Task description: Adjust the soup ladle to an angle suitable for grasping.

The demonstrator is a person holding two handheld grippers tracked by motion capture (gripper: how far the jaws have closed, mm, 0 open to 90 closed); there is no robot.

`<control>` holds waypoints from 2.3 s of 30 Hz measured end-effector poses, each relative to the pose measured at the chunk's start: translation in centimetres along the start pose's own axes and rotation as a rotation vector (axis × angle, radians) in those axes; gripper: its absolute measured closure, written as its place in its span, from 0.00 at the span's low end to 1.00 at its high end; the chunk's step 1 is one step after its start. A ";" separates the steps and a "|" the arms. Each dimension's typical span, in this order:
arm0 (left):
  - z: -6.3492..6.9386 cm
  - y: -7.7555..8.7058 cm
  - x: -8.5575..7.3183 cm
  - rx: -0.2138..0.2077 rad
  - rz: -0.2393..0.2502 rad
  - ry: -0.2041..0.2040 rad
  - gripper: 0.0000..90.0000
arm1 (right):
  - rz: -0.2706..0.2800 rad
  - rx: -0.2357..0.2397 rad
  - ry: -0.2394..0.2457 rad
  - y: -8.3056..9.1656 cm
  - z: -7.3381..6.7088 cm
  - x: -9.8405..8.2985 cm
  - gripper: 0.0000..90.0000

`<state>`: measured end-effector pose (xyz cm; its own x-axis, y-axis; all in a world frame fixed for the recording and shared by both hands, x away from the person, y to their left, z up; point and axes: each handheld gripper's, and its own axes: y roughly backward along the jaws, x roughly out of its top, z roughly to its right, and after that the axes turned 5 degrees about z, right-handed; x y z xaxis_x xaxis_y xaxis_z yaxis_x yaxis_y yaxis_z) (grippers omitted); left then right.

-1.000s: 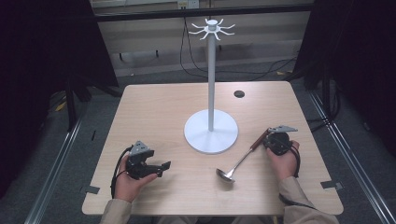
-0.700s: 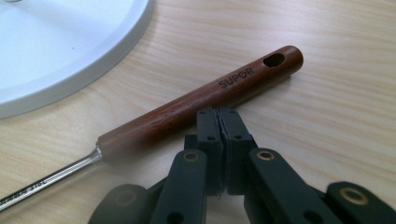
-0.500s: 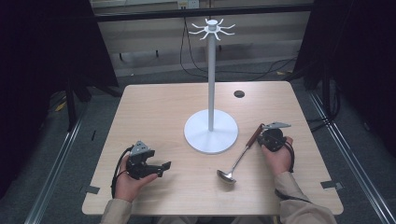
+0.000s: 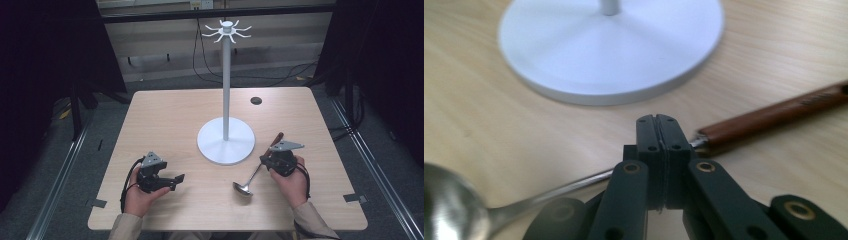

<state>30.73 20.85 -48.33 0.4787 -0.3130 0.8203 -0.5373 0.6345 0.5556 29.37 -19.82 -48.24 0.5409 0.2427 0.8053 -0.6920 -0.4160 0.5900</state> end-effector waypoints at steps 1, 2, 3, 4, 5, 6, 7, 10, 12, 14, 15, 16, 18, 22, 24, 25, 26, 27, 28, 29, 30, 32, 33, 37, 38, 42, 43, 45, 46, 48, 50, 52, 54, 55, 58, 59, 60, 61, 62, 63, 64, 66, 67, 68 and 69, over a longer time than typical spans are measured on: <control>0.0 0.0 0.0 0.000 0.000 0.000 0.15 | 0.000 0.000 0.000 0.0 0.0 0.0 1.00; 0.0 0.0 0.0 0.004 -0.001 -0.005 0.15 | -0.003 0.018 -0.004 -0.1 -0.4 0.0 1.00; 0.1 0.0 0.0 0.004 -0.002 -0.005 0.16 | -0.017 0.050 0.004 -0.4 -1.4 -0.1 1.00; 0.1 0.0 0.0 0.003 -0.002 -0.005 0.16 | -0.026 0.054 0.022 -0.5 -1.7 -0.1 1.00; 0.1 0.0 0.0 0.003 -0.001 -0.006 0.16 | -0.031 0.062 0.038 -0.7 -2.1 -0.2 1.00; 0.1 0.0 0.0 0.003 -0.001 -0.006 0.16 | -0.031 0.062 0.038 -0.7 -2.1 -0.2 1.00; 0.1 0.0 0.0 0.004 -0.002 -0.007 0.16 | -0.038 0.074 0.055 -1.0 -2.6 -0.3 1.00; 0.1 -0.1 0.0 0.002 -0.003 -0.003 0.16 | -0.051 0.111 0.062 -1.5 -3.4 -0.5 1.00; 0.1 -0.1 0.0 0.001 -0.005 -0.003 0.16 | -0.066 0.129 0.081 -1.8 -3.8 -0.7 1.00; 0.1 -0.2 0.0 -0.001 -0.005 -0.002 0.16 | -0.072 0.142 0.079 -2.1 -4.0 -0.9 1.00; 0.1 -0.2 0.0 -0.001 -0.007 -0.005 0.16 | -0.079 0.148 0.076 -2.1 -4.1 -1.0 1.00; 0.1 -0.2 -0.1 -0.003 -0.005 -0.007 0.16 | -0.084 0.154 0.078 -2.2 -4.1 -1.0 1.00; 0.1 -0.2 -0.1 0.000 -0.006 -0.012 0.16 | -0.082 0.160 0.079 -2.2 -4.1 -1.1 1.00; 0.1 -0.3 -0.1 0.002 -0.007 -0.009 0.16 | -0.092 0.168 0.080 -2.1 -4.0 -1.1 1.00; 0.1 -0.3 -0.1 -0.001 -0.009 -0.006 0.16 | -0.093 0.173 0.079 -1.9 -3.8 -1.2 1.00; 0.1 -0.3 -0.1 -0.002 -0.009 -0.006 0.16 | -0.095 0.170 0.080 -1.8 -3.8 -1.2 1.00; 0.1 -0.2 -0.1 -0.002 -0.009 -0.007 0.16 | -0.099 0.172 0.079 -1.7 -3.8 -1.3 1.00; 0.1 -0.2 -0.1 0.003 -0.009 -0.011 0.16 | -0.096 0.171 0.083 -1.6 -3.7 -1.3 1.00; 0.1 -0.2 -0.1 0.002 -0.009 -0.010 0.16 | -0.101 0.171 0.080 -1.5 -3.7 -1.4 1.00; 0.1 -0.2 -0.1 0.006 -0.012 -0.010 0.16 | -0.099 0.177 0.085 -1.4 -3.7 -1.4 1.00; 0.1 -0.2 -0.1 0.005 -0.012 -0.009 0.16 | -0.105 0.176 0.083 -1.3 -3.6 -1.5 1.00; 0.1 -0.3 -0.1 -0.001 -0.008 -0.009 0.16 | -0.107 0.191 0.085 -1.1 -3.6 -1.6 1.00; 0.1 -0.3 -0.1 0.001 -0.008 -0.010 0.16 | -0.111 0.186 0.086 -0.9 -3.5 -1.7 1.00; 0.1 -0.3 -0.1 0.002 -0.017 -0.012 0.16 | -0.113 0.200 0.072 -0.4 -2.9 -2.1 1.00; 0.1 -0.3 -0.2 0.001 -0.017 -0.011 0.16 | -0.116 0.196 0.076 -0.2 -2.8 -2.1 1.00; 0.1 -0.4 -0.2 -0.004 -0.017 -0.015 0.16 | -0.126 0.205 0.060 0.6 -2.1 -2.6 1.00; 0.2 -0.4 -0.2 -0.004 -0.015 -0.012 0.16 | -0.129 0.206 0.056 0.8 -1.9 -2.7 1.00; 0.2 -0.4 -0.2 -0.003 -0.020 -0.013 0.16 | -0.132 0.198 0.055 1.3 -1.6 -2.9 1.00; 0.2 -0.5 -0.2 -0.003 -0.020 -0.013 0.16 | -0.130 0.196 0.054 1.4 -1.4 -3.1 1.00; 0.3 -0.5 -0.2 0.002 -0.020 -0.019 0.16 | -0.130 0.191 0.050 1.8 -1.1 -3.3 0.99; 0.3 -0.5 -0.2 -0.002 -0.034 -0.030 0.16 | -0.130 0.186 0.047 2.1 -0.9 -3.5 0.99; 0.3 -0.6 -0.2 0.002 -0.025 -0.022 0.16 | -0.131 0.187 0.044 2.4 -0.7 -3.7 0.99; 0.3 -0.6 -0.2 0.003 -0.027 -0.026 0.16 | -0.140 0.184 0.036 2.7 -0.5 -3.8 0.99; 0.4 -0.6 -0.2 0.001 -0.024 -0.025 0.16 | -0.141 0.186 0.031 2.9 -0.4 -3.9 0.99; 0.2 -0.6 -0.2 0.000 -0.033 -0.031 0.16 | -0.145 0.181 0.018 3.4 0.1 -4.2 0.99; 0.2 -0.6 -0.2 0.000 -0.033 -0.030 0.17 | -0.147 0.179 0.020 3.5 0.2 -4.3 0.99; 0.2 -0.6 -0.2 0.001 -0.032 -0.031 0.17 | -0.150 0.178 0.019 3.7 0.4 -4.3 0.98; 0.2 -0.6 -0.2 -0.002 -0.031 -0.030 0.17 | -0.156 0.172 0.009 3.8 0.5 -4.4 0.99; 0.2 -0.6 -0.2 -0.001 -0.030 -0.032 0.17 | -0.158 0.171 0.006 4.0 0.6 -4.5 0.99; 0.3 -0.6 -0.2 0.001 -0.022 -0.029 0.17 | -0.157 0.170 0.010 4.1 0.7 -4.6 0.99; 0.3 -0.6 -0.2 0.001 -0.021 -0.029 0.17 | -0.157 0.167 0.004 4.2 0.8 -4.6 0.99; 0.3 -0.6 -0.2 0.001 -0.022 -0.030 0.17 | -0.160 0.163 0.005 4.5 1.0 -4.8 0.99; 0.3 -0.6 -0.2 0.002 -0.023 -0.030 0.17 | -0.162 0.162 0.001 4.6 1.1 -4.8 0.99; 0.3 -0.5 -0.2 0.003 -0.023 -0.030 0.17 | -0.165 0.158 -0.003 4.7 1.2 -4.9 0.99; 0.2 -0.5 -0.2 -0.001 -0.032 -0.037 0.17 | -0.161 0.160 -0.005 4.8 1.3 -4.9 0.99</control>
<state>30.78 20.45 -48.71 0.4694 -0.3591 0.8067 -0.5217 0.6243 0.5815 24.03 -24.11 -49.48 0.6410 0.3130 0.7008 -0.5118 -0.5061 0.6942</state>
